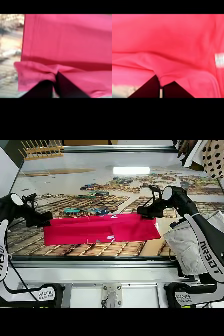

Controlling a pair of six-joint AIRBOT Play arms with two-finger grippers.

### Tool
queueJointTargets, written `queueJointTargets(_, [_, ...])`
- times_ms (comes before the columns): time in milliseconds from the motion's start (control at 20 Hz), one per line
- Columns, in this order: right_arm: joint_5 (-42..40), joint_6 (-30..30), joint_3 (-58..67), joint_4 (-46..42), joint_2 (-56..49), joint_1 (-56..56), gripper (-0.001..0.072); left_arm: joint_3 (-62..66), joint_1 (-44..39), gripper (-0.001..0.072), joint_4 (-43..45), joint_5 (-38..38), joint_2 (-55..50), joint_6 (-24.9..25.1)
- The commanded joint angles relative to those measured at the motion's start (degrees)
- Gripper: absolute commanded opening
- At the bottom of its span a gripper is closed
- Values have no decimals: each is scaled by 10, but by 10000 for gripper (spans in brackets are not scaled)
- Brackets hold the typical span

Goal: Fold the clothes and pants, and hang the long-sleeved shirts on hangers.

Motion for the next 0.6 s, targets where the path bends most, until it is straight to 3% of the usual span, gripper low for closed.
queueJointTargets(0, [-109,-2,19,37,-22,-2,390,57,2,586,-42,10,-45,-1])
queueJointTargets(50, [-132,-2,22,49,-19,-3,538,69,7,629,-63,15,-45,0])
queueJointTargets(250, [-134,-27,15,41,43,-11,528,65,55,629,-70,9,19,0])
queueJointTargets(550, [-110,-40,-121,29,200,-10,528,-232,161,629,-78,50,173,-1])
